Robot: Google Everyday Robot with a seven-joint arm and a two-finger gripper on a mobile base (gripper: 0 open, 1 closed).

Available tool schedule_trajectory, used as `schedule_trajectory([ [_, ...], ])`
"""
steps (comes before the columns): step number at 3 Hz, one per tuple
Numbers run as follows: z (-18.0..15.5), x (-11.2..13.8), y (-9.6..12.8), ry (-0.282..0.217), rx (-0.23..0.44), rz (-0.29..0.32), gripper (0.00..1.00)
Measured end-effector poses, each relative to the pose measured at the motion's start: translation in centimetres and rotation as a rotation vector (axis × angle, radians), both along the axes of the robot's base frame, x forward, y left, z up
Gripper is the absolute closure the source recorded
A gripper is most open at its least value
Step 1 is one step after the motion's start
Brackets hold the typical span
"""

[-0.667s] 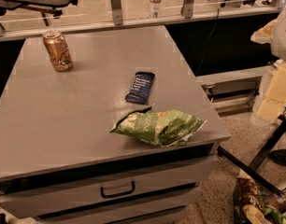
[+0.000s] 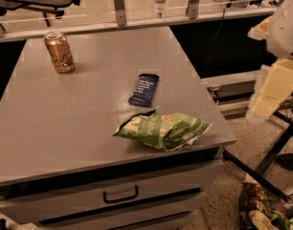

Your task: Move rxbar blueberry near orange can

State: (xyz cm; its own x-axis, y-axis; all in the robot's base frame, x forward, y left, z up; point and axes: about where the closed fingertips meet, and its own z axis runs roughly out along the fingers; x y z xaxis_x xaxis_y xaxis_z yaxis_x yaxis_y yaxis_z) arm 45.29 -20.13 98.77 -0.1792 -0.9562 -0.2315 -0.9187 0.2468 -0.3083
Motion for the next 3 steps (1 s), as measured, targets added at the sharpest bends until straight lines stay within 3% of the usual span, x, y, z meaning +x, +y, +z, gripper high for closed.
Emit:
schedule_trajectory([
  [1, -0.5, 4.0, 3.1, -0.030, 0.005, 0.076, 0.00],
  [2, -2.4, 9.5, 9.0, -0.036, 0.027, 0.179, 0.00],
  [3, -3.9, 12.8, 13.2, -0.022, 0.050, 0.231, 0.00],
])
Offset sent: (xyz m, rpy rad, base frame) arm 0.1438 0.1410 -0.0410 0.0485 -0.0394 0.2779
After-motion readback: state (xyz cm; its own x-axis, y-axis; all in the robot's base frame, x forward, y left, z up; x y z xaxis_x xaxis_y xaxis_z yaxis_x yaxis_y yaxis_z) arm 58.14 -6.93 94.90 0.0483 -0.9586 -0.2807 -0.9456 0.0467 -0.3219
